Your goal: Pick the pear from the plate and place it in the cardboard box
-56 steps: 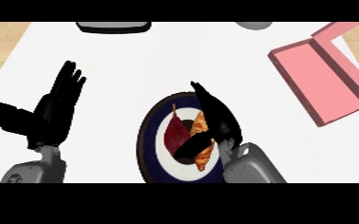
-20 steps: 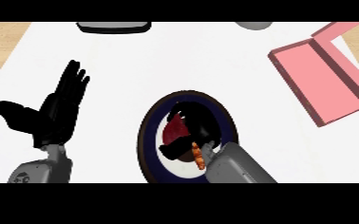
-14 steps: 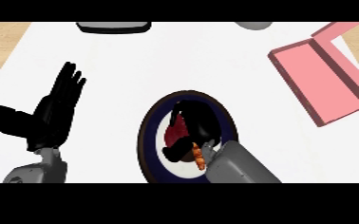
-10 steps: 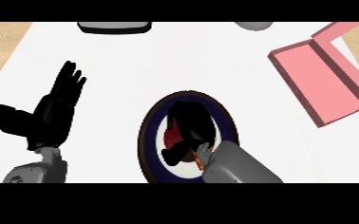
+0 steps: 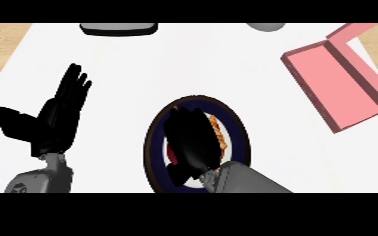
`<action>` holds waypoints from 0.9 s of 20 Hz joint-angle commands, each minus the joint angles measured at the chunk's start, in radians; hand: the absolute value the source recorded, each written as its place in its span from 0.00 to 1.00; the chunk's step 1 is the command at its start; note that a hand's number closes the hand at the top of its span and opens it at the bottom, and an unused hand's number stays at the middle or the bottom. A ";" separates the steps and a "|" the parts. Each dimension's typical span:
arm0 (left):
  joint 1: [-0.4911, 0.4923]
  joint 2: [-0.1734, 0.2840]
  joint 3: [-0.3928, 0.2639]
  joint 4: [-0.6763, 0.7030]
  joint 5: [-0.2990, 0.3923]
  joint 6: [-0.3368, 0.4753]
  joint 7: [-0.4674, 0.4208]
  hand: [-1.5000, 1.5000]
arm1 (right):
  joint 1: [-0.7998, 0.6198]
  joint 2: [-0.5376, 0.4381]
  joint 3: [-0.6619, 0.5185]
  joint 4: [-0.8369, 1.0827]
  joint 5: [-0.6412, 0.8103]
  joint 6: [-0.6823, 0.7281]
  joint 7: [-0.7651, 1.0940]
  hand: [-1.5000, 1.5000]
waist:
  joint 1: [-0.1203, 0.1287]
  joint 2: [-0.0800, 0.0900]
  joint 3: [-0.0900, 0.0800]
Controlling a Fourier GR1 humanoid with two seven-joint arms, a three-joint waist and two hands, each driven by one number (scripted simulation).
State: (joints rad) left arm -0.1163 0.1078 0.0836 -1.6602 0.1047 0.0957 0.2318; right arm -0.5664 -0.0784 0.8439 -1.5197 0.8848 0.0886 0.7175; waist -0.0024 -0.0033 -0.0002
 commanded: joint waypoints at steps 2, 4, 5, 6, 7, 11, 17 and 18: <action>0.003 -0.004 -0.003 0.009 0.001 -0.008 -0.008 0.50 | -0.042 -0.017 -0.036 -0.227 0.022 0.183 0.049 1.00 | -0.001 0.000 0.000; -0.023 0.011 0.012 -0.006 0.013 -0.010 0.018 0.50 | -0.013 0.014 -0.039 -0.304 0.061 0.190 0.112 1.00 | -0.002 0.000 0.000; -0.014 0.000 0.011 0.029 0.000 -0.005 -0.027 0.50 | -0.020 0.030 -0.073 -0.309 0.071 0.118 0.115 1.00 | -0.005 0.000 0.000; 0.004 0.019 0.015 -0.018 0.017 -0.019 0.016 0.50 | -0.058 0.075 -0.094 -0.310 0.072 0.081 0.196 1.00 | 0.004 -0.003 0.000; 0.017 0.015 0.031 0.008 0.031 -0.031 -0.028 0.50 | -0.030 0.052 -0.145 -0.373 0.077 0.101 0.198 1.00 | -0.007 -0.003 0.000; 0.021 -0.016 -0.013 -0.050 0.001 0.009 0.026 0.50 | -0.094 0.055 -0.253 -0.392 0.164 0.094 0.256 1.00 | 0.001 -0.001 0.000; 0.013 -0.001 0.013 0.006 0.018 -0.017 -0.007 0.50 | -0.140 -0.059 -0.540 -0.473 0.089 0.185 0.229 1.00 | -0.004 0.002 0.000; 0.021 0.008 0.013 -0.018 0.016 -0.022 -0.005 0.50 | -0.080 -0.089 -0.543 -0.472 0.104 0.137 0.184 1.00 | -0.001 0.002 0.000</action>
State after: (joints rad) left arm -0.1154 0.1082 0.0905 -1.6694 0.1101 0.0919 0.2384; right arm -0.6707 -0.1021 0.4301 -1.9457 1.0130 0.2116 0.9281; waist -0.0046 -0.0024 -0.0002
